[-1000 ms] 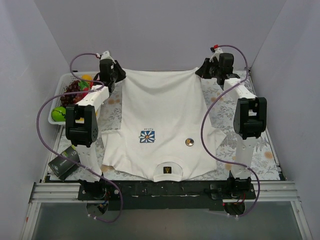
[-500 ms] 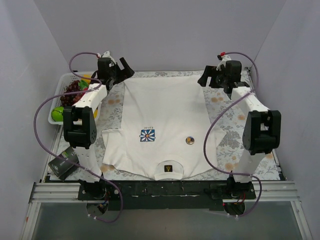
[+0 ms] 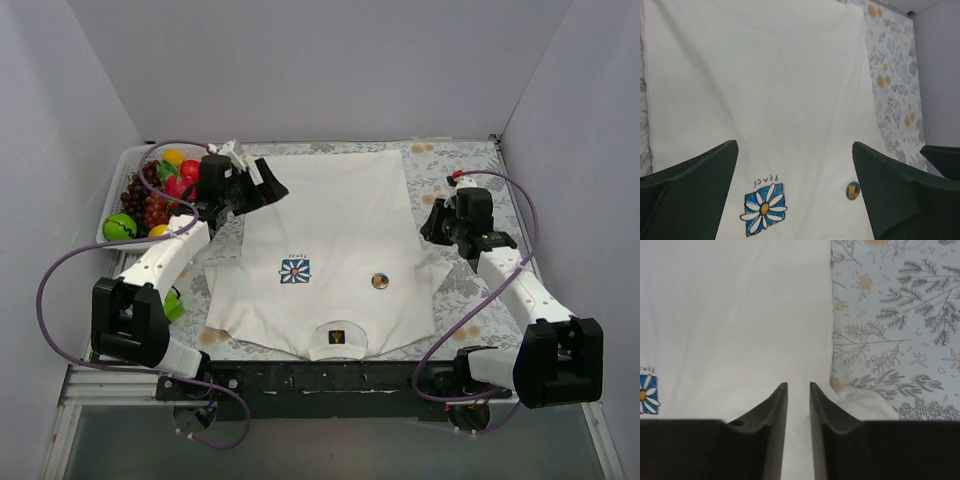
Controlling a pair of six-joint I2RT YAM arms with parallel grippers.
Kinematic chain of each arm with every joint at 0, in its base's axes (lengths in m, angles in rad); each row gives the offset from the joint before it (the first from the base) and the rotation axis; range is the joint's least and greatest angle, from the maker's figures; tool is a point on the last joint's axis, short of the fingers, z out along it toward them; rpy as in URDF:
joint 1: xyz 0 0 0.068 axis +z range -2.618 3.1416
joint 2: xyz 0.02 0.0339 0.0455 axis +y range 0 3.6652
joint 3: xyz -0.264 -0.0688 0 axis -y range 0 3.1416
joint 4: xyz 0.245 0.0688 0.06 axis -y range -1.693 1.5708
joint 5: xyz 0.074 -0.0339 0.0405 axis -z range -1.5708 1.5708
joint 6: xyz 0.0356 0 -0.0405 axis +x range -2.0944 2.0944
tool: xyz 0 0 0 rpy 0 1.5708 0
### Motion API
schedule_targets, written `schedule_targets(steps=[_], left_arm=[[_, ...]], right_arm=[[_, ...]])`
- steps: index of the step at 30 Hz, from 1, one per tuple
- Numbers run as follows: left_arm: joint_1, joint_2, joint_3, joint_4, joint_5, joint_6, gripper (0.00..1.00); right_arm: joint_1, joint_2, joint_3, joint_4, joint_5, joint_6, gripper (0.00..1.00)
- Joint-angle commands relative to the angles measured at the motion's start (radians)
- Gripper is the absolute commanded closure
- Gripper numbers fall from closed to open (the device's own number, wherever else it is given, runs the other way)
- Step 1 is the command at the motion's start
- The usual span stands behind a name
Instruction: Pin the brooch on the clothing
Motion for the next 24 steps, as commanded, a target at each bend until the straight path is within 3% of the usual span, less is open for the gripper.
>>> schedule_targets(steps=[1,2,3,11,24], left_arm=[[-0.099,-0.030,-0.107,-0.109,-0.026,-0.013,0.02],[-0.139,-0.024,-0.119,-0.112,-0.036,-0.032,0.02],[-0.159,-0.020,-0.130,-0.115,-0.036,-0.043,0.02],[-0.314,0.038,-0.173,-0.115,-0.069,-0.104,0.02],[-0.374,0.102,-0.191,-0.129,-0.070,-0.156,0.02]], right_arm=[[0.001,-0.049,-0.070,-0.062,0.122,0.029,0.80],[0.002,-0.045,-0.076,-0.079,0.136,0.031,0.95],[0.001,-0.037,-0.082,-0.088,0.155,0.035,0.99],[0.001,0.047,-0.151,-0.096,0.231,0.074,0.99],[-0.004,0.205,-0.115,-0.146,0.330,0.080,0.99]])
